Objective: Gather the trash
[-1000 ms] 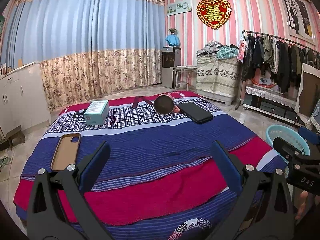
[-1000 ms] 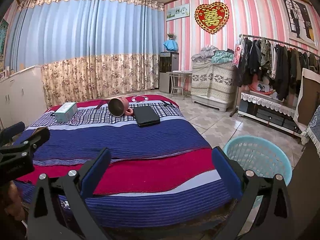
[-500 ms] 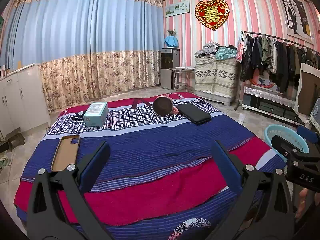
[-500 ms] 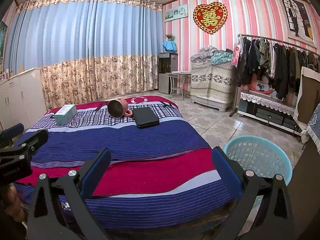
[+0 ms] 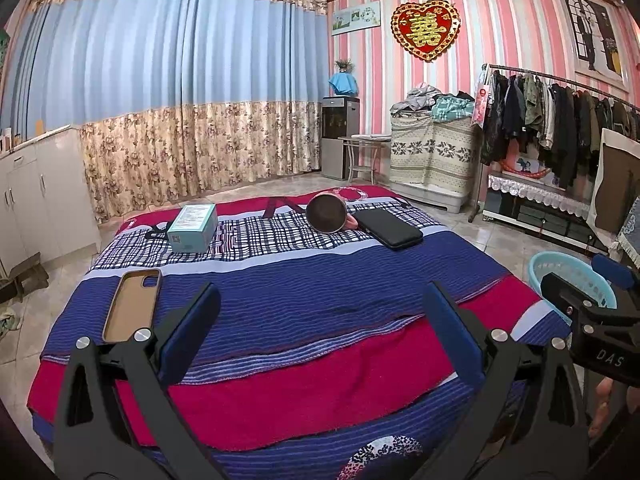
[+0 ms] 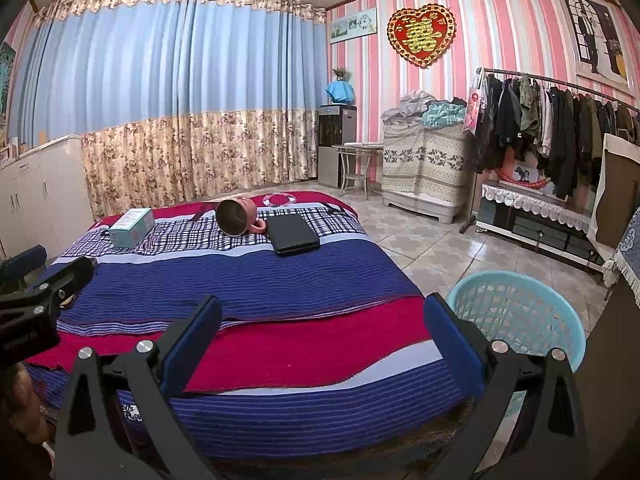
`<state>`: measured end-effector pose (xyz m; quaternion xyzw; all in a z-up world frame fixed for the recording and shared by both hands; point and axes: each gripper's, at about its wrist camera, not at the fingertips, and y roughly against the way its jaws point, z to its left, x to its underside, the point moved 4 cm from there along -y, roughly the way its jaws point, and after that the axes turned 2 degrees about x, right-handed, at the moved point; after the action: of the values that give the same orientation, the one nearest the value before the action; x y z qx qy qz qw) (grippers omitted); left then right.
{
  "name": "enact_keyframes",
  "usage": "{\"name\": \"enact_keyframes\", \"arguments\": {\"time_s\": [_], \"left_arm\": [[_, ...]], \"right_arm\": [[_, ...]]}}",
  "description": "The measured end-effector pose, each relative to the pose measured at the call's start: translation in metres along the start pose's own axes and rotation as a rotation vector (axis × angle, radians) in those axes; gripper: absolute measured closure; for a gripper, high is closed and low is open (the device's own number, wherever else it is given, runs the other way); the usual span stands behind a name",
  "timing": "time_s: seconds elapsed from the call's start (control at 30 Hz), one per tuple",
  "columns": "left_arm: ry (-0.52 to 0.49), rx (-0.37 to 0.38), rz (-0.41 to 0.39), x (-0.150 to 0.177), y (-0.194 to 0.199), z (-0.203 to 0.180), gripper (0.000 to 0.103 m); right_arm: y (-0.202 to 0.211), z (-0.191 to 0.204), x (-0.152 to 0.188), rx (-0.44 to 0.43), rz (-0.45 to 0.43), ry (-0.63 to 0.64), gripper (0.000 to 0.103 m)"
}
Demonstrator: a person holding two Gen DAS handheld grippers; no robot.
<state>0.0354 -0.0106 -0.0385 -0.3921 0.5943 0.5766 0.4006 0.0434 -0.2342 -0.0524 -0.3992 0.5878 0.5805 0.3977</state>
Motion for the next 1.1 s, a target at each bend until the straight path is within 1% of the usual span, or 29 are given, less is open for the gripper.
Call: {"name": "enact_keyframes", "arguments": {"time_s": [1.1], "left_arm": [[-0.006, -0.003, -0.004, -0.0019, -0.0002, -0.0001, 0.005]], "right_arm": [[-0.0007, -0.0003, 0.0009, 0.0, -0.003, -0.004, 0.005]]}}
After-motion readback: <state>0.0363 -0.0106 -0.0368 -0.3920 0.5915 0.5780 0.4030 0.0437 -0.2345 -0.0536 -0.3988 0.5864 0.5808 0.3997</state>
